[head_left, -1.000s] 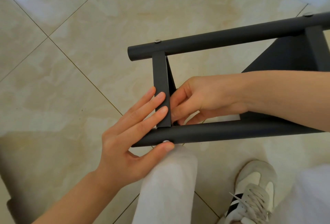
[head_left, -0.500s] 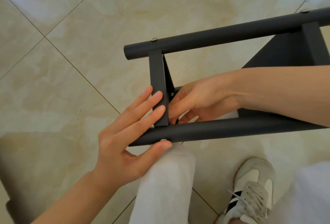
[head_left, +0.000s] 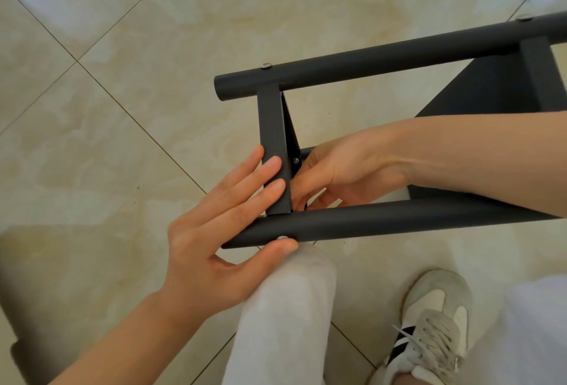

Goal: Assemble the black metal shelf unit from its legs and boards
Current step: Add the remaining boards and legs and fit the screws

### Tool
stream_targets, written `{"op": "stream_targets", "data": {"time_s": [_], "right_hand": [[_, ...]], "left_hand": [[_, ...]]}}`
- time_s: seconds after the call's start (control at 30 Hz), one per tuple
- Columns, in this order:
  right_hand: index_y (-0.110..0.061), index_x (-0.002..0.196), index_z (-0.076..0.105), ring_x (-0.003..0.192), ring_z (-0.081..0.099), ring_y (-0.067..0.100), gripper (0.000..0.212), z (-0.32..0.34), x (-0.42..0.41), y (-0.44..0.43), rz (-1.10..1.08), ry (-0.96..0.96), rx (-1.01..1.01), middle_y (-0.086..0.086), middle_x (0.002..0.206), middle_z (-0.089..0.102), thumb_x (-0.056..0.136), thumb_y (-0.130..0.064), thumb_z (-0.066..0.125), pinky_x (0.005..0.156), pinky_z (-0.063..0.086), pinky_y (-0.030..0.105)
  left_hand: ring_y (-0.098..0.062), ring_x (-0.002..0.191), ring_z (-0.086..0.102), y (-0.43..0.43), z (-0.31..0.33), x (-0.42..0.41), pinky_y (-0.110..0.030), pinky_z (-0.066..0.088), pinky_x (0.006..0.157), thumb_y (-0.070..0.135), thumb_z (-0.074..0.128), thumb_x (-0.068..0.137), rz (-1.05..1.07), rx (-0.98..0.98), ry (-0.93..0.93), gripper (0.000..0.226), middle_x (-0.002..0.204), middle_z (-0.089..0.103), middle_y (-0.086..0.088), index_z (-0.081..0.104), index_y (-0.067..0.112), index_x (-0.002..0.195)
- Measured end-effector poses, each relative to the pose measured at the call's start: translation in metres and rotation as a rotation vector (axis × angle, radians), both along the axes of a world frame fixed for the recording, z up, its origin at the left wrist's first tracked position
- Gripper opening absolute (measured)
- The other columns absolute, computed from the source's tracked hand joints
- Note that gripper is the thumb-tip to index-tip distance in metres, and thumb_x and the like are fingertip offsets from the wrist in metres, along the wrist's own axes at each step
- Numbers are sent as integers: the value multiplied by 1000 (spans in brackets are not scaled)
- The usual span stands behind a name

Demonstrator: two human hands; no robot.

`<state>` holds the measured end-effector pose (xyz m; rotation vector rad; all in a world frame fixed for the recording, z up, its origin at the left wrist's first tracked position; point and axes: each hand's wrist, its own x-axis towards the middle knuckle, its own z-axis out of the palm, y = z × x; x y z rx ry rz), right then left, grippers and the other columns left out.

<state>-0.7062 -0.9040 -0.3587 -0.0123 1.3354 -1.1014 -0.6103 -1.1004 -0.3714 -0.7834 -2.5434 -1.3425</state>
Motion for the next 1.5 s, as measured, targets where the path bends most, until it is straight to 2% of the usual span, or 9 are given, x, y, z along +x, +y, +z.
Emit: {"op": "stream_targets", "data": {"time_s": [0.3,0.43,0.5,0.67,0.83,1.03,1.17,1.33,1.5], "right_hand": [[-14,89,76,96,62,19,26,-1,-4,7,2,-44,-27,3,97,70,67,-28,75,94,52,42],[-15,87,76,97,62,20,8,-1,-3,5,-34,-43,-67,3,96,70,82,-17,70,99,50,43],[-15,87,75,97,62,20,9,-2,-4,6,-21,-39,-83,3,95,70,87,-16,66,100,49,44],[-16,85,75,98,63,19,16,-5,-5,6,28,-78,-107,3,99,70,73,-25,70,98,49,42],[-17,83,77,94,63,16,15,-6,-6,6,40,-95,-114,2,95,70,74,-27,70,92,51,37],[-13,94,72,94,62,16,13,-7,-3,7,10,-65,-90,4,98,68,91,-23,64,91,51,35],[-12,100,73,97,64,17,14,-6,-3,9,0,-28,-107,7,103,69,94,-18,62,93,52,37],[-15,88,76,101,63,18,13,-7,-4,6,-10,-45,-165,7,102,70,81,-17,66,96,51,38],[-12,94,73,105,60,21,19,-9,-5,6,10,-108,-162,7,106,67,78,-21,67,102,47,46]], "left_hand": [[-36,135,52,1,1,0,-44,45,110,30,69,91,-4,27,-10,52,133,56,-18,53,-6,124],[-34,136,51,2,0,-1,-41,45,111,30,68,92,-1,30,1,49,134,56,-17,52,-2,125],[-33,136,51,1,0,-1,-40,45,111,31,68,92,-2,31,5,49,134,56,-17,52,-1,125],[-34,136,52,2,-1,-1,-41,45,110,33,67,93,6,39,7,49,133,56,-17,52,-2,125],[-34,135,53,1,-1,-1,-42,46,109,32,68,92,8,35,14,49,132,57,-18,54,-4,123],[-33,135,52,2,-3,-2,-42,46,110,30,68,92,4,69,18,48,133,56,-19,53,-3,124],[-34,136,52,1,-3,-2,-43,46,110,32,67,94,-2,86,0,48,133,57,-18,54,-4,123],[-33,137,51,1,-1,-2,-42,45,110,32,66,94,-9,92,-18,48,133,57,-17,54,-4,124],[-32,137,50,2,-2,-2,-41,45,111,32,66,95,-8,105,-21,48,134,56,-17,53,-3,124]]}}
